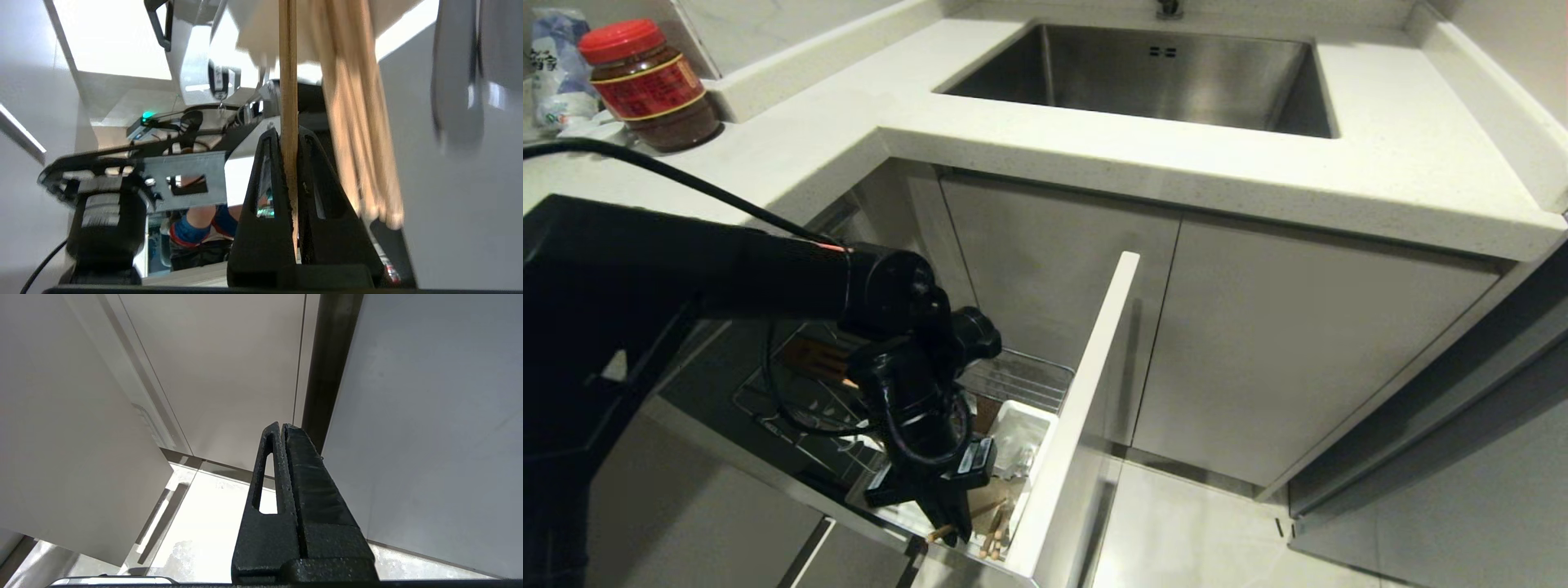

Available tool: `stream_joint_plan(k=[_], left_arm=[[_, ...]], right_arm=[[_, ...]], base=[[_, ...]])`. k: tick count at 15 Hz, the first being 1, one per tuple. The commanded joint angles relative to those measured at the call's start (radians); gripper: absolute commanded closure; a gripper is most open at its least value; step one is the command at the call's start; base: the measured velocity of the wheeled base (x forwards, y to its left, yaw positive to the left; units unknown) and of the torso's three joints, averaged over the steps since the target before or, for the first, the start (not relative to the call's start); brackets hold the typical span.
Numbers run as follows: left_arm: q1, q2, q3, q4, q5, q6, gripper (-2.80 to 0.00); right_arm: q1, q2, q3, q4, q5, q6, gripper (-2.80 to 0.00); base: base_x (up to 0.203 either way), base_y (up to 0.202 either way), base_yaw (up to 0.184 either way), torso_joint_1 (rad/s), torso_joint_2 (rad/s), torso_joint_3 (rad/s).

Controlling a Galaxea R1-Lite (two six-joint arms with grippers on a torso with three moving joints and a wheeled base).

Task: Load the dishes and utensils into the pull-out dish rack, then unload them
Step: Take the chopsticks out of the cupboard

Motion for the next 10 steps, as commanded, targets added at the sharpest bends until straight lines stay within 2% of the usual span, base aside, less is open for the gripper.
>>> stream_joint_plan(k=[1,4,8,10], left_arm=[[-0.012,-0.092,0.001,0.031,0.004,-0.001,0.00],[-0.040,-0.232,-0.014,0.108,0.010,0.005,0.00],[-0.118,-0.424,-0.113,0.293,0.013,0.007,0.00],[-0.154,-0.510,-0.164,0.334,0.021,0.006,0.00]], right_arm=[[0.000,-0.001,0.026,-0.001,0.000,0.000,0.00],[0.000,-0.001,0.026,0.000,0.000,0.000,0.00],[0.000,-0.001,0.026,-0.001,0.000,0.000,0.00],[0.000,-0.001,0.026,0.000,0.000,0.000,0.00]], base=[[0.000,0.000,0.000,0.000,0.00,0.000],[0.000,0.000,0.000,0.000,0.00,0.000],[0.000,0.000,0.000,0.000,0.00,0.000],[0.000,0.000,0.000,0.000,0.00,0.000]])
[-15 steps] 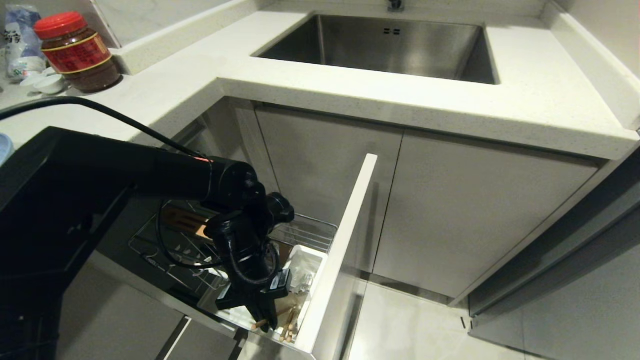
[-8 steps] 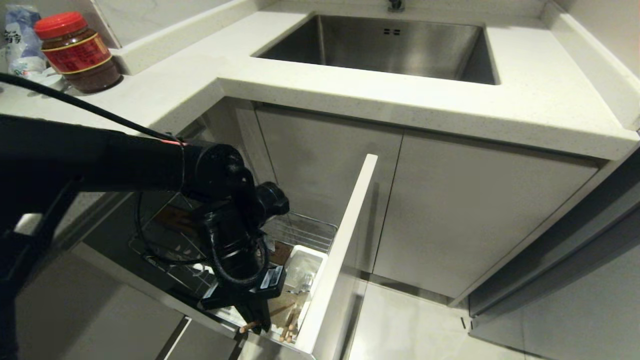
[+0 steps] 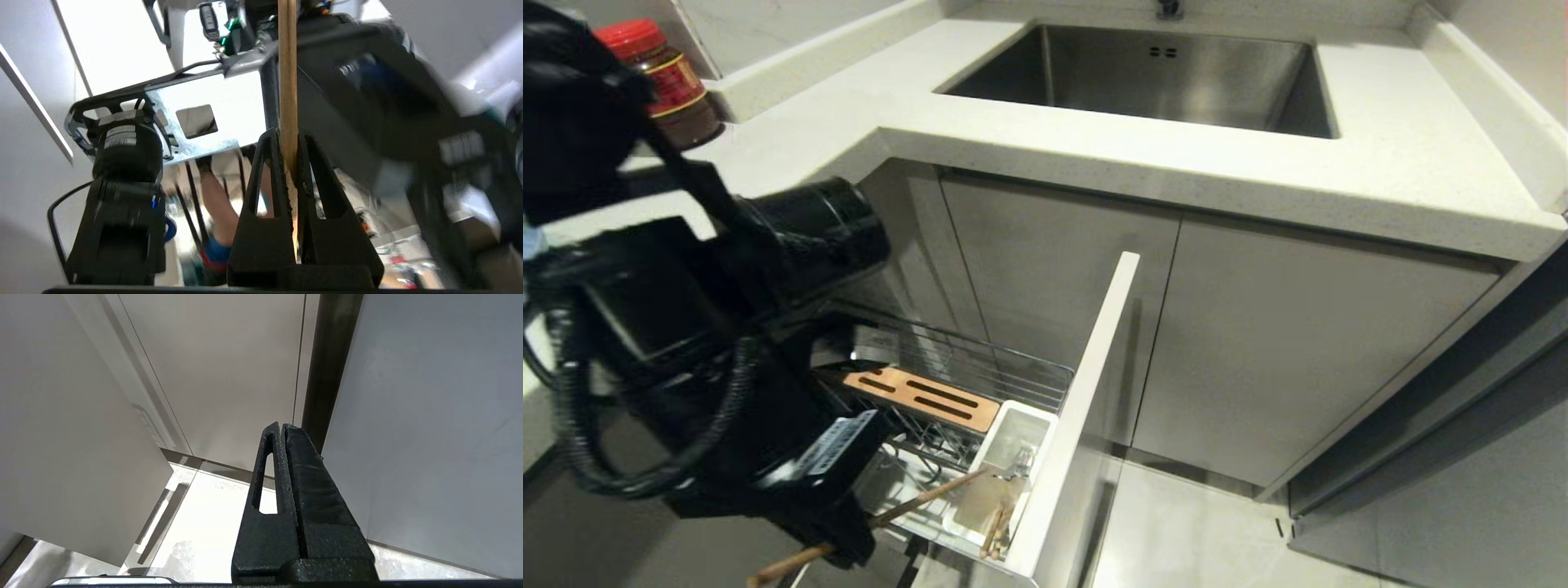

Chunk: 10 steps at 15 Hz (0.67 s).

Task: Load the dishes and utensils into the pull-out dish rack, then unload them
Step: Take the chopsticks out of the cupboard

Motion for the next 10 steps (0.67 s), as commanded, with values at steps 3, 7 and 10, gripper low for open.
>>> stream_joint_plan(k=[3,7,10], left_arm=[[-0.062,-0.242,-0.117,0.029,0.066,-0.007,0.00],[-0.078,-0.424,-0.202,0.007,0.182,-0.007,0.00],[-0.009,-0.515,-0.201,-0.180,0.266,-0.009,0.00]], right_arm=[[0.000,-0.001,0.026,-0.001,0.000,0.000,0.00],[0.000,-0.001,0.026,-0.001,0.000,0.000,0.00],[0.000,-0.001,0.026,-0.001,0.000,0.000,0.00]], base=[[0.000,0.000,0.000,0.000,0.00,0.000],[0.000,0.000,0.000,0.000,0.00,0.000],[0.000,0.000,0.000,0.000,0.00,0.000]])
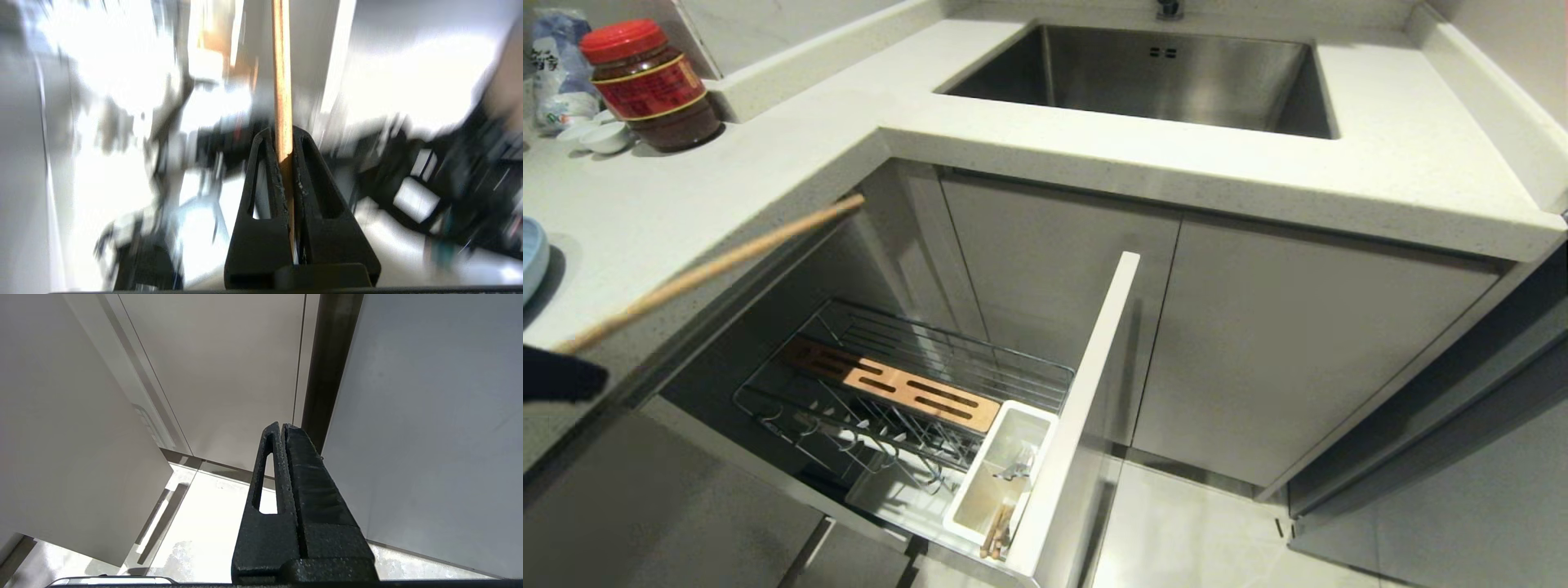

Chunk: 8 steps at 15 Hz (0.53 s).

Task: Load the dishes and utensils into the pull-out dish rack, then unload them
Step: Take the chopsticks out of the cupboard

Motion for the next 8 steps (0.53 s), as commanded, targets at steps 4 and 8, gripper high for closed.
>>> stream_joint_plan(k=[4,8], left_arm=[[0.220,-0.133,0.003,-0.211,0.033,0.000,0.00],[0.384,-0.143,0.016,-0.250,0.351,0.061,0.00]], right_arm=[[0.000,-0.001,0.026,-0.001,0.001,0.000,0.00],[0.000,-0.001,0.026,0.000,0.001,0.000,0.00]], base=[[0.000,0.000,0.000,0.000,0.00,0.000],[0.000,0.000,0.000,0.000,0.00,0.000]])
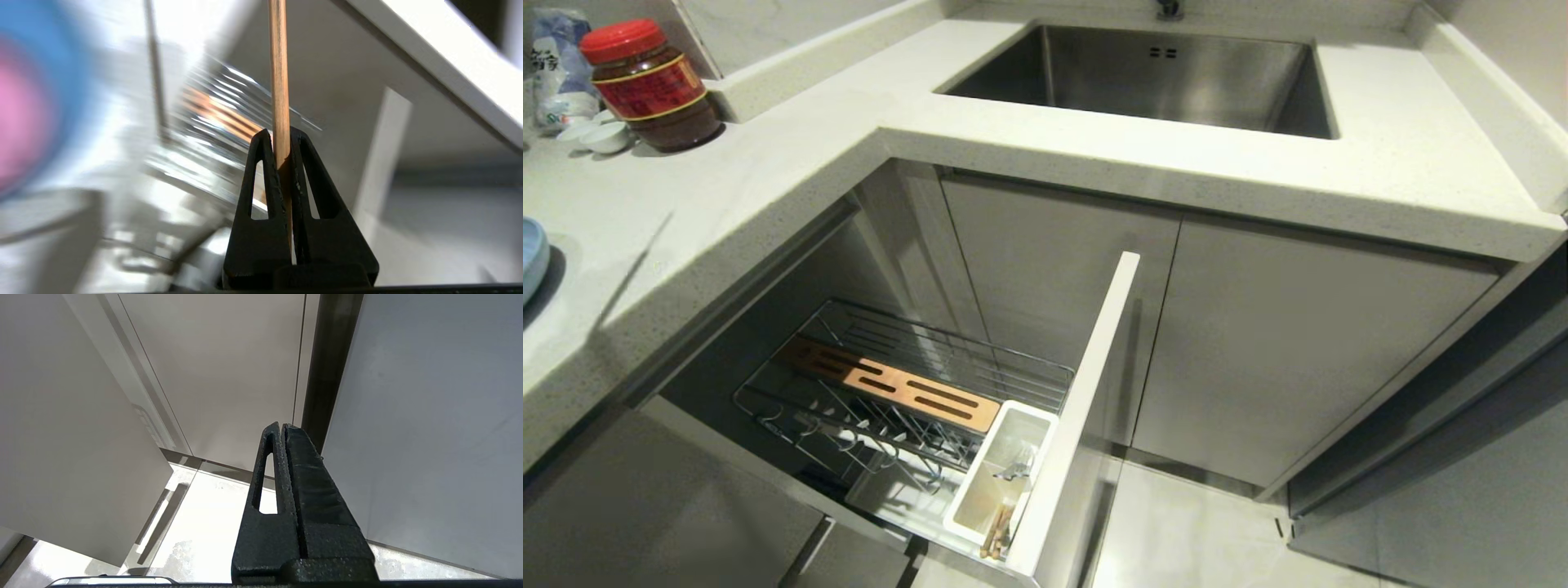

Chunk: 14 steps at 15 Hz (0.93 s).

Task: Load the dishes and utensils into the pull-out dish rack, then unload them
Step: Take the chopsticks out of the cupboard

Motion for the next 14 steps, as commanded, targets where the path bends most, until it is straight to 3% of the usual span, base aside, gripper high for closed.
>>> stream_joint_plan(k=[1,3,4,7,11,14], left_arm=[[0.103,-0.007,0.033,0.006,0.253,0.044,0.00],[0.162,-0.009,0.119,0.032,0.450,0.080,0.00],[0.186,-0.009,0.142,0.088,0.512,0.088,0.00],[0.239,-0.002,0.148,0.202,0.518,0.092,0.00],[0.261,0.037,0.141,0.202,0.510,0.093,0.00],[0.265,0.068,0.139,0.199,0.458,0.096,0.00]], right_arm=[[0.000,-0.001,0.026,-0.001,0.001,0.000,0.00],[0.000,-0.001,0.026,-0.001,0.001,0.000,0.00],[0.000,-0.001,0.026,-0.001,0.001,0.000,0.00],[0.000,-0.001,0.026,-0.001,0.001,0.000,0.00],[0.000,-0.001,0.026,-0.001,0.001,0.000,0.00],[0.000,-0.001,0.026,-0.001,0.001,0.000,0.00]], base=[[0.000,0.000,0.000,0.000,0.00,0.000],[0.000,0.000,0.000,0.000,0.00,0.000],[0.000,0.000,0.000,0.000,0.00,0.000],[0.000,0.000,0.000,0.000,0.00,0.000],[0.000,0.000,0.000,0.000,0.00,0.000],[0.000,0.000,0.000,0.000,0.00,0.000]])
